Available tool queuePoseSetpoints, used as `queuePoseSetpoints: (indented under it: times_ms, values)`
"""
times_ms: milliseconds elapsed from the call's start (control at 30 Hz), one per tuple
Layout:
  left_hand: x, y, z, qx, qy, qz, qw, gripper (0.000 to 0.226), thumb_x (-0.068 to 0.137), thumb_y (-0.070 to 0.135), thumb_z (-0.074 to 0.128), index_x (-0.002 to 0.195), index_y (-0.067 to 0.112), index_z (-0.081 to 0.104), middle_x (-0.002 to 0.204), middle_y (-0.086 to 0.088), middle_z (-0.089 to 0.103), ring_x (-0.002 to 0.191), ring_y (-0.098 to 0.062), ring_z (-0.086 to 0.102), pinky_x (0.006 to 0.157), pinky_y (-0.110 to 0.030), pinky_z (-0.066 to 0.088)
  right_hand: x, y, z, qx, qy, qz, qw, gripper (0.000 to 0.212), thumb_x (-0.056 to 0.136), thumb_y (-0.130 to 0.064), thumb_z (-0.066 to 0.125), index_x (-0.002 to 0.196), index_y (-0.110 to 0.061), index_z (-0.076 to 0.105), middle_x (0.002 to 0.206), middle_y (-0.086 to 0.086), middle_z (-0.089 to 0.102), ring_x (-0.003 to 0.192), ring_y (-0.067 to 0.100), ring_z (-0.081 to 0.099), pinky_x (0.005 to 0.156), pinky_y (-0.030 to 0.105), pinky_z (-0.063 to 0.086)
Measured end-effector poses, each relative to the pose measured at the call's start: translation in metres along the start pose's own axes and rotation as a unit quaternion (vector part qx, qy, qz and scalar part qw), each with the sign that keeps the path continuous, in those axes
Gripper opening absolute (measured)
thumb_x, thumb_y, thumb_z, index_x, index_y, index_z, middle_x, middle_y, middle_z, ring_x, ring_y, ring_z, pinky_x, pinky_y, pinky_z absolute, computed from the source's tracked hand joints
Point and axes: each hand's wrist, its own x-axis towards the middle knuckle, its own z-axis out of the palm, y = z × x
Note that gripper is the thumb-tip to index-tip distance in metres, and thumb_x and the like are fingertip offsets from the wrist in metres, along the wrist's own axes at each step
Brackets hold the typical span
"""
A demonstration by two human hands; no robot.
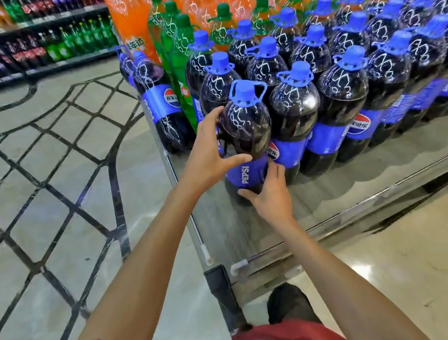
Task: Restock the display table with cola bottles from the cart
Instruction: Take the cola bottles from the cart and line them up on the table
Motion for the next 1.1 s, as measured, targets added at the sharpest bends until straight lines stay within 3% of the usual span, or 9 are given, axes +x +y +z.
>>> queuePoseSetpoints:
  times_ms: [233, 367, 500, 667, 767, 833, 933, 1100]
  values:
    - [-0.013, 0.008, -0.001, 0.004, 0.012, -0.029, 0.999, 0.101, 0.075, 0.037, 0.088, 0.153, 0.017, 0.029, 0.152, -0.001, 0.041, 0.132, -0.006, 0.044, 0.113, -0.029, 0.038, -0.002, -0.005, -0.005, -0.007, -0.018, 0.022, 1.000, 0.099, 0.069, -0.033, 0.093, 0.147, -0.011, 0.037, 0.140, 0.010, 0.042, 0.128, 0.034, 0.050, 0.088, 0.047, 0.052]
    - [-0.027, 0.005, -0.005, 0.047, 0.015, -0.045, 0.998, 0.084, 0.084, 0.049, 0.077, 0.148, 0.020, 0.033, 0.143, 0.000, 0.049, 0.122, -0.018, 0.057, 0.098, -0.046, 0.052, 0.004, -0.007, -0.023, 0.006, -0.073, 0.027, 0.997, 0.087, 0.074, -0.023, 0.089, 0.146, -0.012, 0.042, 0.137, 0.010, 0.046, 0.123, 0.028, 0.052, 0.099, 0.042, 0.048]
    - [-0.040, 0.010, -0.014, 0.144, -0.007, -0.026, 0.989, 0.055, 0.092, 0.048, 0.067, 0.133, 0.018, 0.045, 0.127, 0.000, 0.056, 0.108, -0.021, 0.060, 0.088, -0.045, 0.053, 0.012, -0.001, -0.045, -0.032, -0.126, 0.023, 0.991, 0.066, 0.080, -0.027, 0.083, 0.136, -0.013, 0.052, 0.126, 0.010, 0.057, 0.116, 0.027, 0.060, 0.100, 0.046, 0.049]
    - [-0.058, 0.026, -0.016, 0.250, -0.060, 0.045, 0.965, 0.033, 0.095, 0.042, 0.061, 0.121, 0.023, 0.053, 0.114, 0.003, 0.062, 0.105, -0.023, 0.062, 0.082, -0.045, 0.054, 0.004, -0.004, -0.085, -0.149, -0.207, 0.003, 0.967, 0.071, 0.085, -0.037, 0.078, 0.143, -0.007, 0.048, 0.136, 0.017, 0.052, 0.126, 0.035, 0.054, 0.105, 0.043, 0.045]
    - [-0.064, 0.046, -0.008, 0.329, -0.143, 0.037, 0.933, 0.040, 0.094, 0.042, 0.061, 0.126, 0.020, 0.052, 0.122, -0.005, 0.056, 0.115, -0.031, 0.056, 0.086, -0.049, 0.052, -0.013, 0.000, -0.114, -0.226, -0.246, 0.016, 0.942, 0.068, 0.087, -0.043, 0.075, 0.139, -0.007, 0.050, 0.130, 0.019, 0.052, 0.123, 0.039, 0.053, 0.101, 0.041, 0.046]
    - [-0.070, 0.061, 0.001, 0.398, -0.211, 0.038, 0.892, 0.050, 0.093, 0.046, 0.062, 0.133, 0.016, 0.050, 0.130, -0.010, 0.051, 0.119, -0.035, 0.051, 0.092, -0.050, 0.050, -0.030, 0.002, -0.135, -0.270, -0.248, 0.020, 0.930, 0.060, 0.087, -0.045, 0.072, 0.129, -0.006, 0.054, 0.124, 0.020, 0.055, 0.120, 0.041, 0.054, 0.095, 0.042, 0.046]
    - [-0.083, 0.088, 0.021, 0.477, -0.273, 0.070, 0.832, 0.065, 0.092, 0.053, 0.061, 0.144, 0.020, 0.039, 0.139, -0.011, 0.044, 0.128, -0.035, 0.045, 0.100, -0.047, 0.045, -0.066, 0.001, -0.173, -0.320, -0.220, 0.007, 0.922, 0.063, 0.090, -0.048, 0.068, 0.136, -0.009, 0.051, 0.133, 0.017, 0.051, 0.126, 0.041, 0.049, 0.102, 0.046, 0.045]
    - [-0.107, 0.141, 0.057, 0.508, -0.297, 0.126, 0.799, 0.071, 0.091, 0.056, 0.062, 0.148, 0.023, 0.035, 0.143, -0.009, 0.043, 0.131, -0.034, 0.044, 0.105, -0.051, 0.039, -0.130, 0.005, -0.238, -0.357, -0.152, 0.034, 0.921, 0.062, 0.095, -0.048, 0.062, 0.143, -0.012, 0.046, 0.141, 0.014, 0.046, 0.134, 0.035, 0.044, 0.104, 0.045, 0.042]
